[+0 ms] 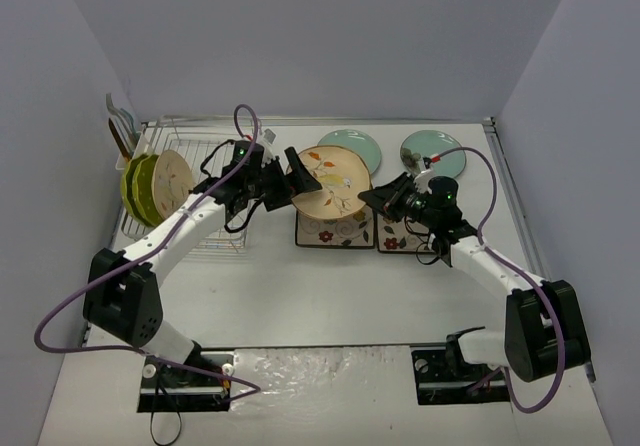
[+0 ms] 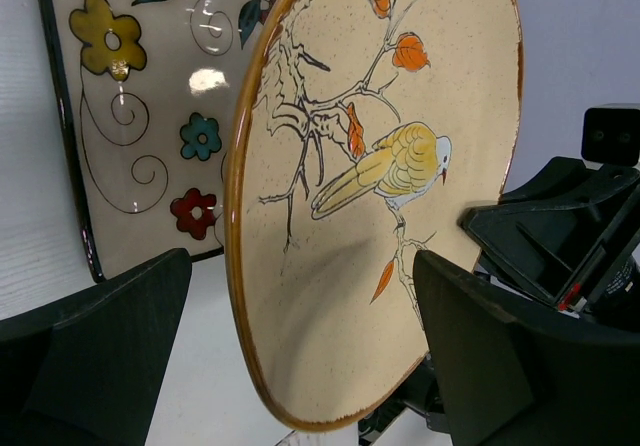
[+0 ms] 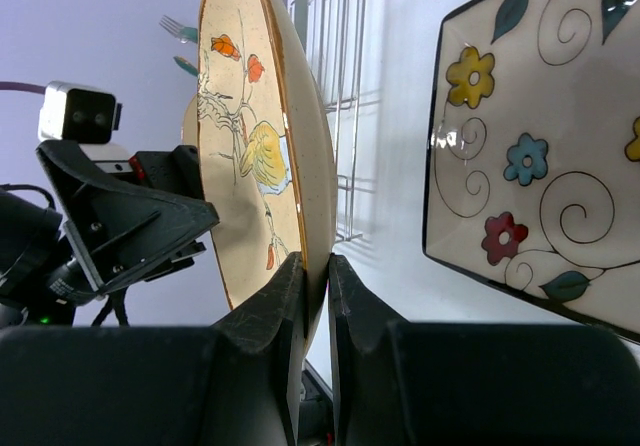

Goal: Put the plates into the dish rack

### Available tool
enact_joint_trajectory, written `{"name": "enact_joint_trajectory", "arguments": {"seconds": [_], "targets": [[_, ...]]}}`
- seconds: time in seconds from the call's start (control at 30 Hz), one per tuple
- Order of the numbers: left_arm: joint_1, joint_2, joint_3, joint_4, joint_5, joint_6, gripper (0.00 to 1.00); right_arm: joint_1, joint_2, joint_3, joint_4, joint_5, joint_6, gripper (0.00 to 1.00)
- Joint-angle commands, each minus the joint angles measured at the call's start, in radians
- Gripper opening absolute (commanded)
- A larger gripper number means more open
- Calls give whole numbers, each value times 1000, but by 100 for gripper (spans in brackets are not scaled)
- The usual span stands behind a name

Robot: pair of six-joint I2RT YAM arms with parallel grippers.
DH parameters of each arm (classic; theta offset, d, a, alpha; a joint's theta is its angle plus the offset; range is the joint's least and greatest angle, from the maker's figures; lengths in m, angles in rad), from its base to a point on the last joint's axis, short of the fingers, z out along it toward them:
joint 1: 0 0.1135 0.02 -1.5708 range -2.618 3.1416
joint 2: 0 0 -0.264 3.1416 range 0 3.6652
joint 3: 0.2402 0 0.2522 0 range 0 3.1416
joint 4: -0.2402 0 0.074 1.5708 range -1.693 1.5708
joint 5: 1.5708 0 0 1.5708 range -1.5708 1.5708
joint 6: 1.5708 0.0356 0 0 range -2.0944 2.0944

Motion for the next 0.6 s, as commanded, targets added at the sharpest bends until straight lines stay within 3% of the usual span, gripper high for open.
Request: {"name": "enact_joint_trajectory", "arguments": {"seconds": [0.0,0.1,0.3,0.4,0.53,0.57], "targets": [[-9,-13,69,107,36,-42,80,2,-56,81,261,-78,55,0],[-11,-13,70,129,44,-61,66,2,-51,81,264,-81,53,0],[-9,-23,62,145,51,-67,27,1,-44,68,261,-83,40,0],[-8,-32,59,144,51,-63,19,0,-41,61,258,-84,33,0],[-6,-57,42,151,42,-46,0,-3,-45,61,187,-82,-28,0],[-6,-61,41,147,39,-36,0,-3,-49,61,160,-77,-53,1]]}}
